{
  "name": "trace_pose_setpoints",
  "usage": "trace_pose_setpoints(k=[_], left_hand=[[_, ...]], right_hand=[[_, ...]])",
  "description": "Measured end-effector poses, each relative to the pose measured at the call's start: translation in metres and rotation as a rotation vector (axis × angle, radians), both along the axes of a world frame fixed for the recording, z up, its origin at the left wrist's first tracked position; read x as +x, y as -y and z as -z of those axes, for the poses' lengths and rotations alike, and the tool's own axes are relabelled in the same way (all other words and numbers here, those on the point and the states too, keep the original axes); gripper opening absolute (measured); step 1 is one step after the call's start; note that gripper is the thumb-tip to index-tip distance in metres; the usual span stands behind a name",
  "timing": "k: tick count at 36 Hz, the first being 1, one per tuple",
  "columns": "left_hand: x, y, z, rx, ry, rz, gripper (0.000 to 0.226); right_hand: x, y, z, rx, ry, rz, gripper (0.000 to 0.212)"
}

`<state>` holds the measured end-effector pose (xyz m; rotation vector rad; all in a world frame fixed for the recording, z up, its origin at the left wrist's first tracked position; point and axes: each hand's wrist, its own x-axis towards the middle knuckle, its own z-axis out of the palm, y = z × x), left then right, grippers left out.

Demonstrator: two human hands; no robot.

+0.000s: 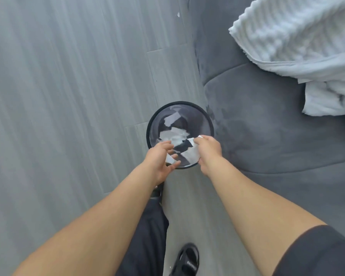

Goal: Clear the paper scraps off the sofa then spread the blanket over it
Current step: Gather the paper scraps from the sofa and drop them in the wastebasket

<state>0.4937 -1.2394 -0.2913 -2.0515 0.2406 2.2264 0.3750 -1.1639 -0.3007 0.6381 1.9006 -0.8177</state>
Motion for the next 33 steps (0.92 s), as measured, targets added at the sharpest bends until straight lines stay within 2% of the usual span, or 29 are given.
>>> trace_pose_setpoints(k=[4,7,9,11,15,18,20,22,27,29,33], left_hand=[[0.001,-0.002,0.003,-0.024,-0.029,-0.087,0.015],[0.003,-0.004,0.006,-0.039,-0.113,-0.21,0.017],[0.003,-0.007,0.006,-0.062,-0.173,-0.276,0.021],[0.004,-0.011,0.003,-0.075,-0.212,-0.296,0.032],[0.005,-0.025,-0.019,-0.112,-0.191,-0.27,0.067],[-0.001,-0.044,-0.041,-0.153,-0.189,-0.235,0.053],[-0.005,-0.062,-0.059,-0.18,-0.17,-0.194,0.044],[-0.01,-0.084,-0.077,-0.207,-0.178,-0.14,0.042],[-0.018,-0.177,-0.123,-0.251,-0.269,0.134,0.037],[-0.017,-0.225,-0.138,-0.264,-0.233,0.26,0.032],[-0.044,-0.392,-0.166,-0.192,-0.216,0.475,0.017]], right_hand=[[0.003,0.009,-0.004,-0.103,0.052,0.124,0.014],[0.005,0.009,-0.008,-0.178,0.11,0.236,0.018],[0.005,0.003,-0.011,-0.22,0.142,0.275,0.012],[0.006,-0.004,-0.016,-0.24,0.158,0.302,0.012],[0.006,-0.034,-0.037,-0.289,0.147,0.315,0.012],[0.005,-0.079,-0.058,-0.394,0.164,0.42,0.039],[0.004,-0.117,-0.076,-0.46,0.186,0.497,0.038],[0.003,-0.158,-0.097,-0.527,0.188,0.548,0.027],[-0.005,-0.272,-0.149,-0.586,0.05,0.617,0.009],[-0.006,-0.321,-0.168,-0.593,0.015,0.68,0.007],[-0.032,-0.494,-0.22,-0.573,-0.144,0.797,0.007]])
